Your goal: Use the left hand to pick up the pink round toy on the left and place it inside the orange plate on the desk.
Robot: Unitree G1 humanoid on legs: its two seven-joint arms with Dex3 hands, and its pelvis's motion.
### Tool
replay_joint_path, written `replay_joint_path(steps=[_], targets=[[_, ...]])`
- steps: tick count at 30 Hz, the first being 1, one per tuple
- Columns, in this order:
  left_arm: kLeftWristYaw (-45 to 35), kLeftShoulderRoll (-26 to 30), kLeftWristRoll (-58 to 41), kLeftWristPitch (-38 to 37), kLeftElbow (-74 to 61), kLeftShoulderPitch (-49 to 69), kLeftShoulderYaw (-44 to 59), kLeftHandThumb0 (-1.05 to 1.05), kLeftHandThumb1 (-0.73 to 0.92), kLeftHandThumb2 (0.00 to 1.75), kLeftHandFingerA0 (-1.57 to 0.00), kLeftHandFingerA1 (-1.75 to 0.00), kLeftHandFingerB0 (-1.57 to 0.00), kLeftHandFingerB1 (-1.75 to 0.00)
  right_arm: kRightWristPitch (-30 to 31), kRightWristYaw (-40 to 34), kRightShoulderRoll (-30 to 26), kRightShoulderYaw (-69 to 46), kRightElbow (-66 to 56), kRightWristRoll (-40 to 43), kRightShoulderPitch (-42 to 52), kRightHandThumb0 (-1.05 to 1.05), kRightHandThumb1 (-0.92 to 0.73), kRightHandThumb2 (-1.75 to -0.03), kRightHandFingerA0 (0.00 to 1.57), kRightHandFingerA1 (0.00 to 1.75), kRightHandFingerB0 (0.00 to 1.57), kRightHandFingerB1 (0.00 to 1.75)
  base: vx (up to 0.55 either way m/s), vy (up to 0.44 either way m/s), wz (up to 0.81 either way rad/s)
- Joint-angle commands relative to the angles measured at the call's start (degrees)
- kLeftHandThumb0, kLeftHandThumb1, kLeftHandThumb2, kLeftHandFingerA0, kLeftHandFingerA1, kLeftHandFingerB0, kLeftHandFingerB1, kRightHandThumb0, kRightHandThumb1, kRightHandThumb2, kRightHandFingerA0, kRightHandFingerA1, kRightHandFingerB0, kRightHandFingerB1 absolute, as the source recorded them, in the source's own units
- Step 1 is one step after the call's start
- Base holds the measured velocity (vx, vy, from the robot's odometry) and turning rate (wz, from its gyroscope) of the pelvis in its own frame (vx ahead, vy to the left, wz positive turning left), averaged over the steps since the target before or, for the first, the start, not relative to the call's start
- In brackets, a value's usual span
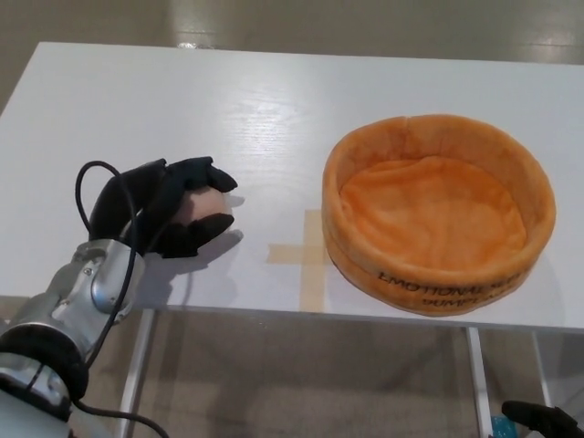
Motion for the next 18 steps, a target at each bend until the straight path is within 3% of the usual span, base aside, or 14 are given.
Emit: replay_joint_path(steps=[1,2,6,7,9,14,18], targets=[[-0.3,0.3,0.1,-3.0,-1.6,1.4,1.3,-0.28,0.82,0.7,-0.83,-1.62,-0.78,-0.78,0.8,0.7,-0.4,-0.3,0.0,0.7,0.1,-0.15,-0.25,-1.01,0.67,1.32,0.5,1.01,0.0,0.0,0.0],[-0.4,0.8,-1.0,-4.2,-4.3,0.6,2.7,-0.29,0.81,0.66,-0.9,-1.51,-0.82,-0.76,0.7,0.7,-0.4,-0.3,0.0,0.6,0.0,-0.13,-0.24,-1.03,0.72,1.29,0.53,1.01,0.0,0.0,0.0],[-0.6,1.1,-2.2,-5.5,-8.8,0.1,5.4,-0.28,0.8,0.65,-0.9,-1.53,-0.83,-0.73,0.7,0.5,-0.4,-0.1,0.1,0.4,-0.1,-0.16,-0.23,-1.02,0.7,1.24,0.53,1.0,0.0,0.0,0.0],[-1.3,1.2,-2.8,-5.3,-11.3,0.2,6.1,-0.28,0.78,0.68,-0.81,-1.58,-0.79,-0.66,0.7,0.7,-0.4,-0.1,0.0,0.5,-0.1,-0.16,-0.23,-1.03,0.62,1.21,0.52,1.0,0.0,0.0,0.0],[-3.1,1.4,-3.7,-5.0,-17.2,0.2,7.6,-0.28,0.77,0.67,-0.85,-1.49,-0.8,-0.62,0.7,0.9,-0.3,-0.3,0.0,0.6,-0.1,-0.18,-0.25,-0.98,0.59,1.13,0.54,1.0,0.0,0.0,0.0],[-4.9,1.1,-3.3,-4.7,-24.0,0.3,9.0,-0.28,0.77,0.68,-0.87,-1.6,-0.84,-0.67,0.7,1.2,-0.4,-0.5,0.1,0.9,-0.1,-0.18,-0.25,-0.99,0.64,1.17,0.56,1.02,0.0,0.0,0.0],[-7.4,-0.9,-3.7,-1.5,-30.6,-0.7,9.5,-0.29,0.78,0.69,-0.86,-1.59,-0.83,-0.71,1.1,1.6,-0.5,-0.7,0.1,1.0,-0.3,-0.19,-0.24,-1.0,0.59,1.18,0.57,1.05,0.0,0.0,0.0]])
